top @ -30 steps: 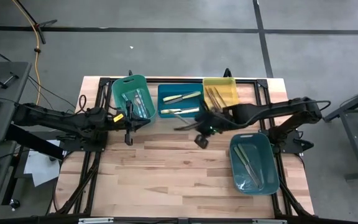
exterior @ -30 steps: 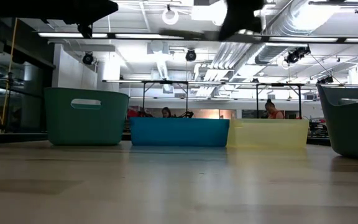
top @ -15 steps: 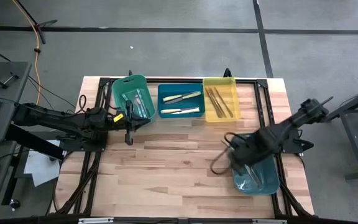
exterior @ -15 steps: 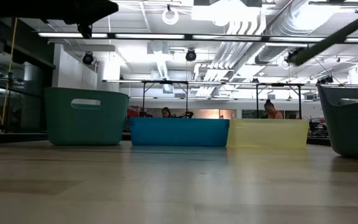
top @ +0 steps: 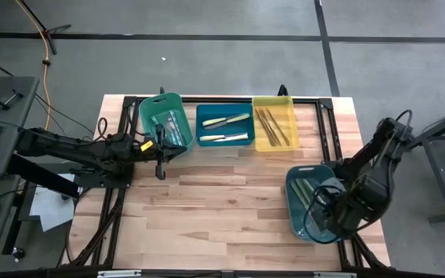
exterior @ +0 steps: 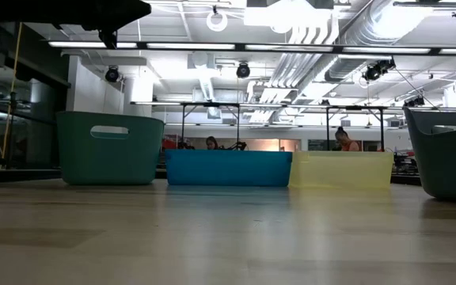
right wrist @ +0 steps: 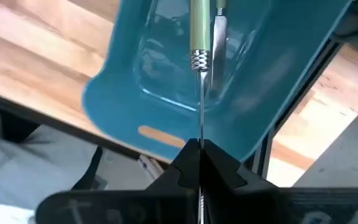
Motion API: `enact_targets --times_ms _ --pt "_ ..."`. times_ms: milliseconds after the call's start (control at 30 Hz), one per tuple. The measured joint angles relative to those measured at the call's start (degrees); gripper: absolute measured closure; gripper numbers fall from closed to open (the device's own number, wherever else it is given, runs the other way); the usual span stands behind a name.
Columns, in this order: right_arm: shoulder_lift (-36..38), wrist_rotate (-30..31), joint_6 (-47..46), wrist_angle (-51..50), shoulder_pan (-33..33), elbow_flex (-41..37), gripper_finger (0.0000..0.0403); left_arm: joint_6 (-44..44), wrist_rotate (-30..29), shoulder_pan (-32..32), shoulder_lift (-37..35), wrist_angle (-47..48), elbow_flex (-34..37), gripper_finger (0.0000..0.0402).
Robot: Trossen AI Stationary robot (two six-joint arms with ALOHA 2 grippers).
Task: Sort silverware by color (type)
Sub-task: Put the green knife into the green bin
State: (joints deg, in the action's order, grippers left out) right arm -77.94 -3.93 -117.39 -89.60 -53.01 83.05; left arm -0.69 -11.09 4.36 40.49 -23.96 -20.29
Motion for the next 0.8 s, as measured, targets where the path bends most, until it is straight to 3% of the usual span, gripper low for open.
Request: enact_targets --times_ms 500,800 --pt "-0.14 -3.32 7.04 26.14 3.65 -25.60 0.0403 0.00 -0.01 0.00 0.00 0.10 0.00 0.0401" --pt "-0.14 -3.03 6.60 36.75 3.64 -35.61 0.0403 -0.02 -0.02 0.00 0.00 0.10 0.00 0.0401"
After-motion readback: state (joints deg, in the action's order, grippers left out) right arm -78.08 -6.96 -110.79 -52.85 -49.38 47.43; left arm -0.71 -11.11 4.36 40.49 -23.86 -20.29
